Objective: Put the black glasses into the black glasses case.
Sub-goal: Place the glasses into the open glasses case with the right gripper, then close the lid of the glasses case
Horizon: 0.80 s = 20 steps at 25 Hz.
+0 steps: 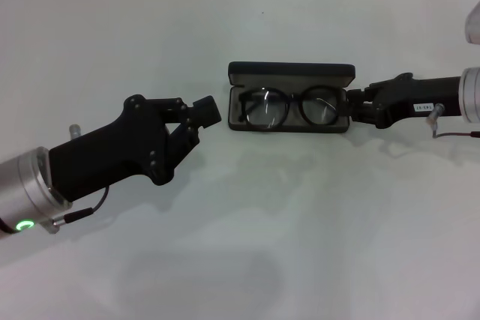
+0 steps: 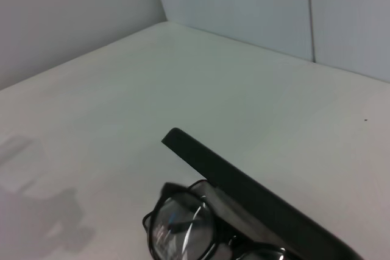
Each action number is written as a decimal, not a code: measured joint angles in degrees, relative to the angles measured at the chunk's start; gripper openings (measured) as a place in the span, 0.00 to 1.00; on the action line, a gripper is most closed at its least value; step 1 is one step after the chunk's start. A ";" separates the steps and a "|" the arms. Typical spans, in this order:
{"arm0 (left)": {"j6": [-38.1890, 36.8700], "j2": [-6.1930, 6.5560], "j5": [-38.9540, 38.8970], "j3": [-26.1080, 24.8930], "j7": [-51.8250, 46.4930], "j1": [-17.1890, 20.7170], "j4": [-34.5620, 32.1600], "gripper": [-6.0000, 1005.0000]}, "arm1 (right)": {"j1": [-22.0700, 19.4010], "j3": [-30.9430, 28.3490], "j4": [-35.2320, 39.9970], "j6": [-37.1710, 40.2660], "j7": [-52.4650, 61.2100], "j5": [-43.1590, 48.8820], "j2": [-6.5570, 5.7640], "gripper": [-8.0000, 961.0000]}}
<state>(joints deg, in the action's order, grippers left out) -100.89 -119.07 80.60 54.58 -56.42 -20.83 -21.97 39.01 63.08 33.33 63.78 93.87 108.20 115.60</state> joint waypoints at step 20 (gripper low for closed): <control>7.25 -0.60 4.51 0.17 -0.55 -3.13 0.44 0.07 | -10.85 -0.29 12.15 8.86 -0.28 -5.76 0.40 0.32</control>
<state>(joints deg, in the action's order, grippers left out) -93.63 -119.68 85.11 54.75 -56.98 -23.96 -21.52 28.16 62.79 45.48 72.63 93.59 102.44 116.00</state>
